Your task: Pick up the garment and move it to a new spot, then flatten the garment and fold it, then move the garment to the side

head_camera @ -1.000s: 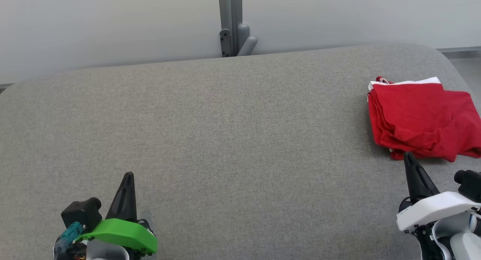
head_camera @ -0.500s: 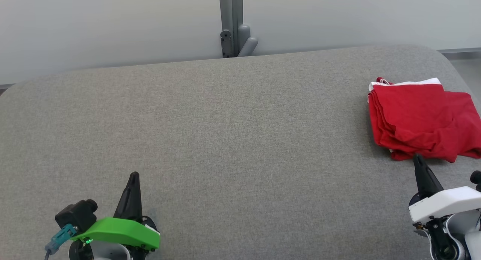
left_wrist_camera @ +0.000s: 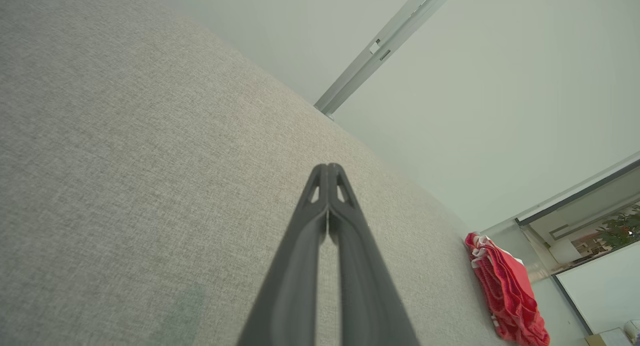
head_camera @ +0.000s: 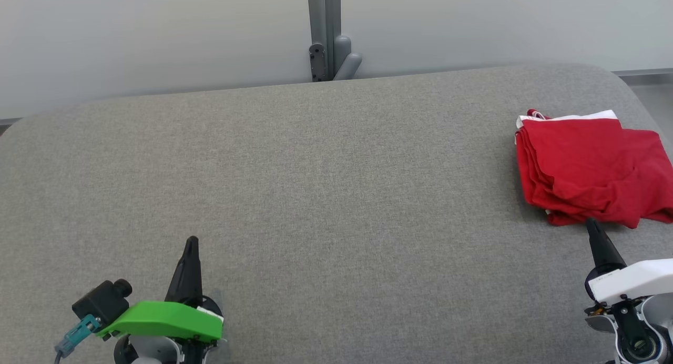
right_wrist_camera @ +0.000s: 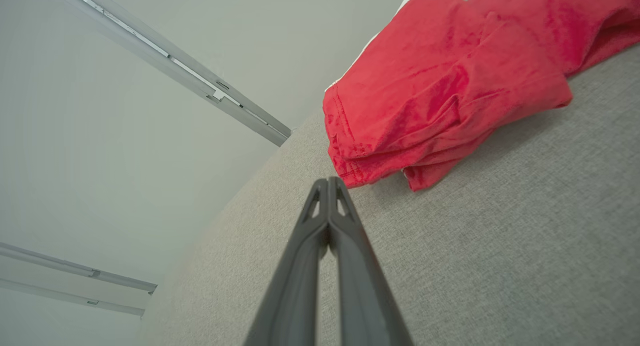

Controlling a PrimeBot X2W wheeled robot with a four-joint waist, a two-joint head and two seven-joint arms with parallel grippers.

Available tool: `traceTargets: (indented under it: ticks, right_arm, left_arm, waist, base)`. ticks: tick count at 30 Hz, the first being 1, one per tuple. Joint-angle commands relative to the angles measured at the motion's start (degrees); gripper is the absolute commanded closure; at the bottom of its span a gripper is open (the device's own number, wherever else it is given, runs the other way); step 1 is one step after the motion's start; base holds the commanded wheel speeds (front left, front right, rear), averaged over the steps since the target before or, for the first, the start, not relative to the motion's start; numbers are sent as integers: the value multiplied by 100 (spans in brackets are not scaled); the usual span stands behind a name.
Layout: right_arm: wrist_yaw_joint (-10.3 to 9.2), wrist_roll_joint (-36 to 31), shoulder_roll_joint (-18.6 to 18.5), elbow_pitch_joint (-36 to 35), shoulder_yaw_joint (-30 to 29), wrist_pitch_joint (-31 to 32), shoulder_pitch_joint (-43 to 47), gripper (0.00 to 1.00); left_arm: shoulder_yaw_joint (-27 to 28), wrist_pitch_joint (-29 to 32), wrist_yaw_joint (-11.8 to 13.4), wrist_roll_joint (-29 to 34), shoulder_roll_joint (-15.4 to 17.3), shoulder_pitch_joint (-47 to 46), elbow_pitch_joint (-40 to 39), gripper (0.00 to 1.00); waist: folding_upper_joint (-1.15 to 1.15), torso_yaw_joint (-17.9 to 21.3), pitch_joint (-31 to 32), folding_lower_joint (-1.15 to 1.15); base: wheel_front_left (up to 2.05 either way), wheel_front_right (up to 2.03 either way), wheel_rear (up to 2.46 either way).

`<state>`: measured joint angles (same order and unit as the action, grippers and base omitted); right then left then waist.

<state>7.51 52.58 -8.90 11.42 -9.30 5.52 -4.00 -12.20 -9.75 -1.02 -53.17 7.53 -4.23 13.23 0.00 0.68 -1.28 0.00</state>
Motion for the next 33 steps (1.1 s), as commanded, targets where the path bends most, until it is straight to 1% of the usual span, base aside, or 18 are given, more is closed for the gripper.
traceTargets:
  ticks: [1,33]
  right_arm:
    - [0,201,-21,-27,-99,73,-168,100]
    - [0,1884,179,284,-766,854,-351,100]
  left_arm:
    - [14,-48,-59,-201,-12,-186,-49,100]
    - [-18,-104,-338,-2037,-219,-297,40,100]
  waist:
    - [0,-2,2,0]
    - [0,-27,38,0]
  base:
    - [0,0,0]
    - [0,0,0]
